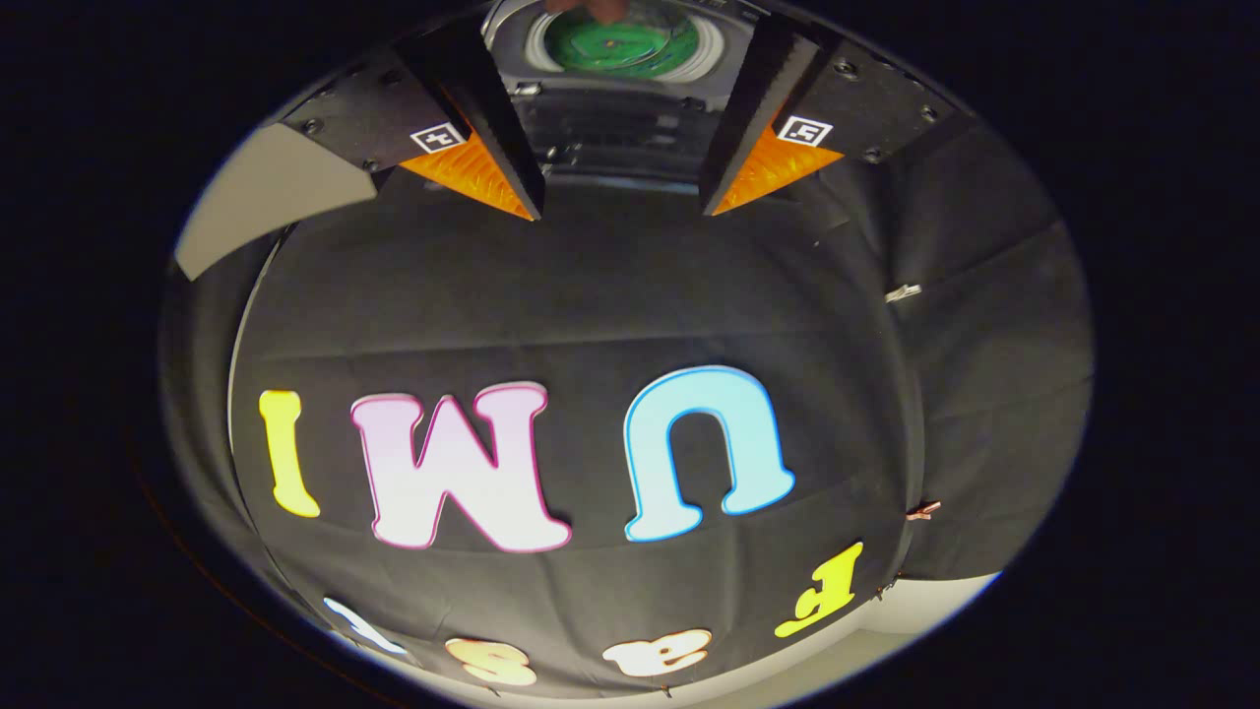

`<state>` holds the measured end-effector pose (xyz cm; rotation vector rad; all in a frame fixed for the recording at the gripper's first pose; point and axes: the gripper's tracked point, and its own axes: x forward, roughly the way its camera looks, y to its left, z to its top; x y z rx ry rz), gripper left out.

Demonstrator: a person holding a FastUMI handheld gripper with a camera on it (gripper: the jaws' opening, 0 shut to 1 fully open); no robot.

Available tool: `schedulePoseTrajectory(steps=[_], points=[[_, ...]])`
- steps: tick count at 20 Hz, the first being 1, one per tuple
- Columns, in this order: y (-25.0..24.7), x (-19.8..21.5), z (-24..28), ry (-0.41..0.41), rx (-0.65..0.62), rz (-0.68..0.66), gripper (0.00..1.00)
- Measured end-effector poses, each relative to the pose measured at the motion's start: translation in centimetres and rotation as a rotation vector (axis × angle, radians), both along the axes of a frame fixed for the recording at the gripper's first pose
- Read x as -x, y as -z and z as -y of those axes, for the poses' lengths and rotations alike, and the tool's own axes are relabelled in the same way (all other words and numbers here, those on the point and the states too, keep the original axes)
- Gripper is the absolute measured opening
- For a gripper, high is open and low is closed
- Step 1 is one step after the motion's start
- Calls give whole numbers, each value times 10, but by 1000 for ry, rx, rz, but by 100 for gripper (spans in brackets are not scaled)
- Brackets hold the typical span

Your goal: Put the clothes into the washing machine and then close the washing machine lid.

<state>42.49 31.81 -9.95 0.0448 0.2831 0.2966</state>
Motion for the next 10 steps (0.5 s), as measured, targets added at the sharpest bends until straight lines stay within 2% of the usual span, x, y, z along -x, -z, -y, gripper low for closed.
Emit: schedulePoseTrajectory(steps=[2, 6, 10], points=[[0, -20, 11, 40, 22, 16, 98], [31, -43, 15, 109, -17, -95, 99], [62, -60, 16, 122, 60, -117, 99]])
